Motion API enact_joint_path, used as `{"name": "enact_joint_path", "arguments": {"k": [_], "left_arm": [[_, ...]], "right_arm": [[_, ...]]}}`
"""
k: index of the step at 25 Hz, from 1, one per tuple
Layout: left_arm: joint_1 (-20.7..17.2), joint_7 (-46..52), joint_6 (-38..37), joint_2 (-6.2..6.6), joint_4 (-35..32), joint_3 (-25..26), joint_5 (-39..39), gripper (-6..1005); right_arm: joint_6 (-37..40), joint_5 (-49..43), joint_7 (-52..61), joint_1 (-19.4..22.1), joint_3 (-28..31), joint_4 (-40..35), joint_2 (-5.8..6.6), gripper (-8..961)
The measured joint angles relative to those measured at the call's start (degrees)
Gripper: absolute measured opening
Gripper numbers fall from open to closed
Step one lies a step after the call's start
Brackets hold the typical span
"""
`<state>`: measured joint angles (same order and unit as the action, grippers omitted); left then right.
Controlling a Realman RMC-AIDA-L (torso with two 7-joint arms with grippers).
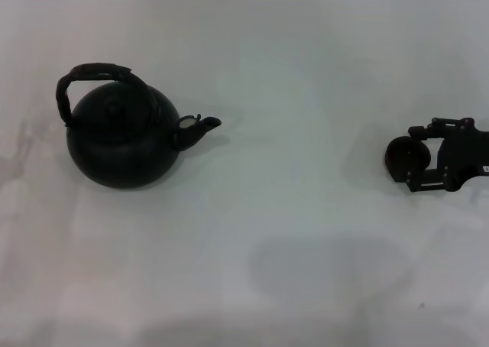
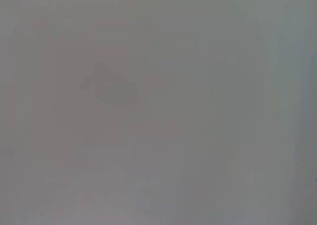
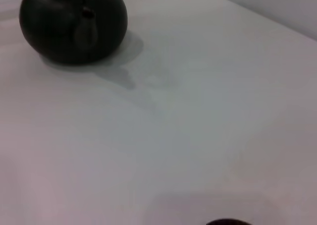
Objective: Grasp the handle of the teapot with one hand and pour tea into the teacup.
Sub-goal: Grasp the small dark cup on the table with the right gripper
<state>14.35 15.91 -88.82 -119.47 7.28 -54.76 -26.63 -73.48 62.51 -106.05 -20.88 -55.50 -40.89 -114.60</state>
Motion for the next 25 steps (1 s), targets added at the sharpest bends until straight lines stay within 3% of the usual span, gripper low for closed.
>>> {"name": "enact_joint_path", "arguments": {"k": [20,25], "left_arm": [[-0.05,-0.06,0.15,0.00,0.15,0.09,0.00,816],[-0.29,-0.09,0.15,0.03,0.18,0.09,0.00,816]], "right_arm": [[-0.07,-0.45,0.13,-0.15,-0.06,0.06,-0.09,750],[-4.08,1.61,2.41,-0.45,0.32,-1.98,-0.09,723]]}}
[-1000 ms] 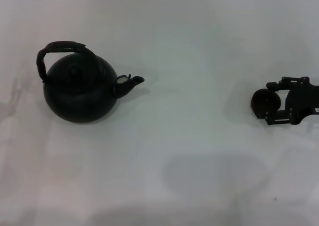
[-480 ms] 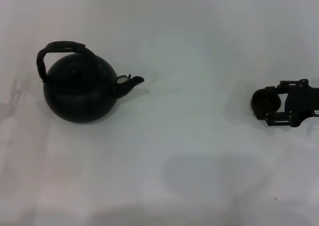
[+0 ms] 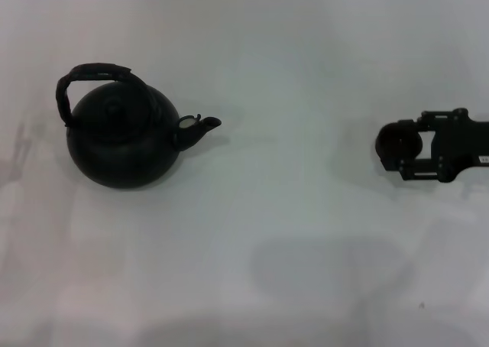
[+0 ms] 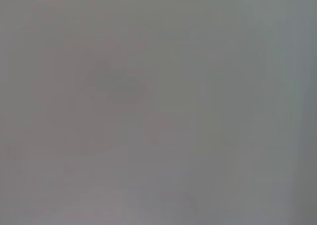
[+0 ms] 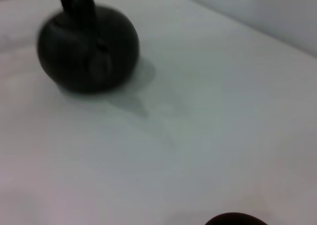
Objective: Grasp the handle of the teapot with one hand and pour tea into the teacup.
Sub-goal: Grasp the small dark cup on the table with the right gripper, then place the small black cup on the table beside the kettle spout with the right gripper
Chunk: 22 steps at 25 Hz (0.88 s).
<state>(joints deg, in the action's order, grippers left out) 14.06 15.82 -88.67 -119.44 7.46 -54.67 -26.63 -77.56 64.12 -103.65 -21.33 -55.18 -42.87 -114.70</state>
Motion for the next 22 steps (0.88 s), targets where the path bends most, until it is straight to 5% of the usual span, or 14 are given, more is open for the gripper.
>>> {"name": "enact_joint_path", "arguments": {"k": [7,15,22], "left_arm": [[0.15,0.11,-0.01,-0.04,0.10,-0.09,0.00,816],[0.27,0.34,-0.11,-0.16,0.18,-0.09,-0.26,816],[0.27,0.35,-0.10,-0.18,0.19,-0.09,-0.68,816]], "right_arm": [[-4.72,1.99,3.22,-3.08,-1.65,-2.77,-0.49,735],[-2.44,4.79,3.57,-8.82,-12.11,0.58,-0.91,749],[2.70,9.25,2.05,-9.89,-20.42,1.34,-1.11,760]]}}
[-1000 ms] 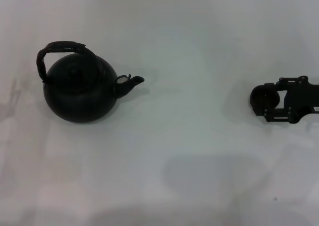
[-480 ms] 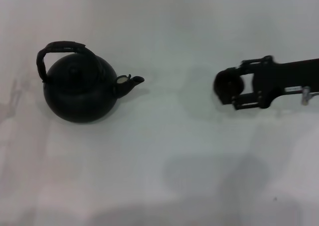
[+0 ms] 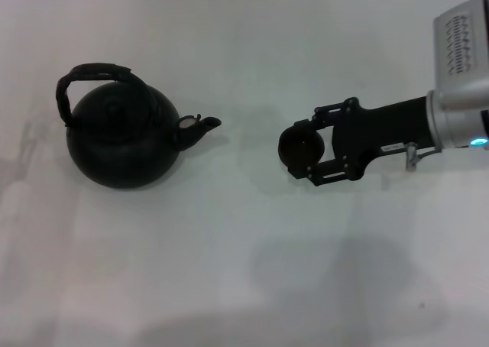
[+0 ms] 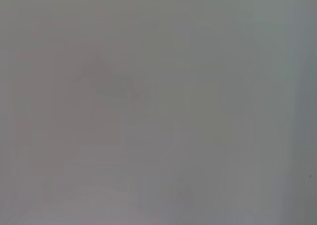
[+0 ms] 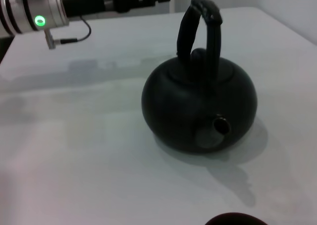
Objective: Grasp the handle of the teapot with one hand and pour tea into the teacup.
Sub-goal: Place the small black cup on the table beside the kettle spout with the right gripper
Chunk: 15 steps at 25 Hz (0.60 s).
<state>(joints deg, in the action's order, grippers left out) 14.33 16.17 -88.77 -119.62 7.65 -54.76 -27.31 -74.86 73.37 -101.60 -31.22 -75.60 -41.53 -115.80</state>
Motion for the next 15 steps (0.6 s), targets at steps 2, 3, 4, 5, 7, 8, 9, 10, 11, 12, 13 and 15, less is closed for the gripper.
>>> {"name": "enact_joint_path", "arguments": {"k": [2,3,4,5,7,8,9,10,11,12,13,15], "left_arm": [[0.00,0.00,0.03,0.00,0.00,0.00,-0.02,817],[0.00,0.00,0.03,0.00,0.00,0.00,-0.02,817],[0.00,0.00,0.04,0.00,0.00,0.00,-0.03,817],[0.00,0.00,0.04,0.00,0.00,0.00,-0.03,817],[0.00,0.00,0.05,0.00,0.00,0.00,-0.03,817],[0.00,0.00,0.06,0.00,0.00,0.00,-0.03,817],[0.01,0.00,0.07,0.00,0.00,0.00,-0.03,817],[0.03,0.00,0.08,0.00,0.00,0.00,-0.03,817],[0.06,0.01,0.08,0.01,0.00,0.00,-0.03,817],[0.07,0.00,0.09,0.03,0.00,0.00,-0.03,817],[0.08,0.00,0.09,0.04,0.00,0.00,-0.03,817],[0.12,0.00,0.10,0.08,-0.01,0.00,-0.03,817]], "right_arm": [[2.07,0.82,-0.58,0.19,-2.15,0.02,-0.04,764],[3.44,1.22,-0.90,0.35,-3.31,0.04,-0.03,765],[4.40,1.43,-1.16,0.46,-4.40,0.08,-0.04,767],[5.73,1.61,-1.41,0.53,-5.56,0.11,-0.03,769],[7.57,1.68,-1.59,0.60,-7.16,0.23,-0.07,772],[8.46,1.71,-1.65,0.62,-8.06,0.38,-0.13,774],[9.32,1.86,-1.76,0.65,-8.81,0.57,-0.18,775],[10.18,2.19,-1.91,0.66,-9.53,0.74,-0.21,777],[10.90,2.63,-2.09,0.66,-10.33,0.89,-0.23,779],[11.44,3.11,-2.21,0.65,-10.86,1.05,-0.24,780],[12.01,3.63,-2.30,0.66,-11.30,1.24,-0.23,782],[12.62,4.33,-2.35,0.63,-11.58,1.58,-0.21,785]]}}
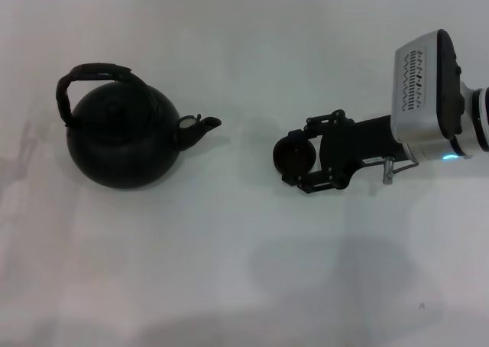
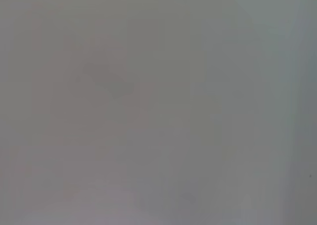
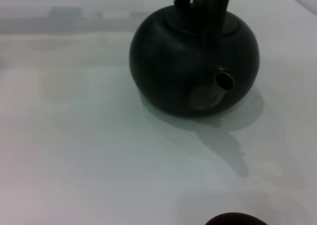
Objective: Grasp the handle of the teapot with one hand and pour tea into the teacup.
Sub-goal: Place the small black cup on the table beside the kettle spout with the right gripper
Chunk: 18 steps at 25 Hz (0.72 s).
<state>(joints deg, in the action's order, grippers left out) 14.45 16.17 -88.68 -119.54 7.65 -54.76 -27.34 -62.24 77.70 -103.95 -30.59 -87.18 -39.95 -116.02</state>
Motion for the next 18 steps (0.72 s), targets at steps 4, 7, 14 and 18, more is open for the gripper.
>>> {"name": "enact_joint_path", "arguments": {"k": [4,7,14,18], "left_arm": [[0.25,0.00,0.00,0.01,0.00,0.00,0.01,818],[0.46,0.00,0.01,0.01,0.00,0.00,0.01,818],[0.84,0.00,0.01,-0.05,0.00,0.00,0.01,818],[1.07,0.00,0.43,-0.08,0.00,0.00,0.01,817]], "right_arm": [[0.36,0.24,-0.02,-0.39,-0.03,1.02,0.10,792],[0.51,-0.02,0.10,-0.57,-0.26,1.35,0.20,797],[0.73,-0.16,0.02,-0.61,-0.59,1.46,0.41,809],[0.69,-0.07,-0.04,-0.62,-0.55,1.46,0.44,816]]}}
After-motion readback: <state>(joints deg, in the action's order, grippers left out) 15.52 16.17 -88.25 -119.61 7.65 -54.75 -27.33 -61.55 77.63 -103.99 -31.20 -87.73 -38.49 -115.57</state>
